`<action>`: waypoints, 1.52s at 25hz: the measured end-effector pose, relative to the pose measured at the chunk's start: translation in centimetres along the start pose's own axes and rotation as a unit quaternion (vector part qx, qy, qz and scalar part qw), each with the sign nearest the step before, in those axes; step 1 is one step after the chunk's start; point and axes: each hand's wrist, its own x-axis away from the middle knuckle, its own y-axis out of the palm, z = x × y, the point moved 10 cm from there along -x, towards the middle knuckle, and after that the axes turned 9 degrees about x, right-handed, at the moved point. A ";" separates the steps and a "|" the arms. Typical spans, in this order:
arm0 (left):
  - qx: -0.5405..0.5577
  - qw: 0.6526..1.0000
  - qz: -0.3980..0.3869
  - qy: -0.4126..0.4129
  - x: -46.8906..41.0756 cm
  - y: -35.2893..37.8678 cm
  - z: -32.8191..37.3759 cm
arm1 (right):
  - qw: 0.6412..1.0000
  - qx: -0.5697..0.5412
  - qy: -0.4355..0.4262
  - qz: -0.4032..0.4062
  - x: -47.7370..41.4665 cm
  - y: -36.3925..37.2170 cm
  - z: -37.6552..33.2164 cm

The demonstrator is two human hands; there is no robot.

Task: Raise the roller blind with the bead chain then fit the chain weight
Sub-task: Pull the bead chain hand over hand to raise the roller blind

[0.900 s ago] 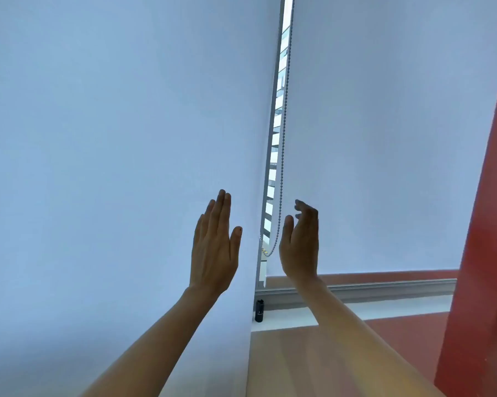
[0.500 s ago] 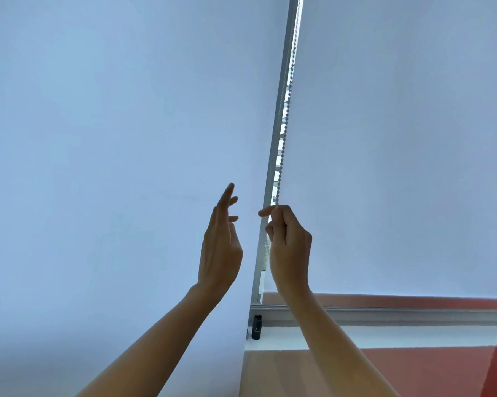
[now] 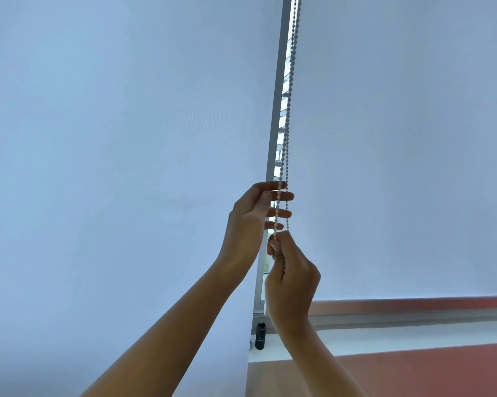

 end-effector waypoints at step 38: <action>-0.205 0.967 0.082 0.130 3.0 -1.4 -2.1 | 0.989 -0.094 0.112 -0.006 -6.7 0.3 -0.9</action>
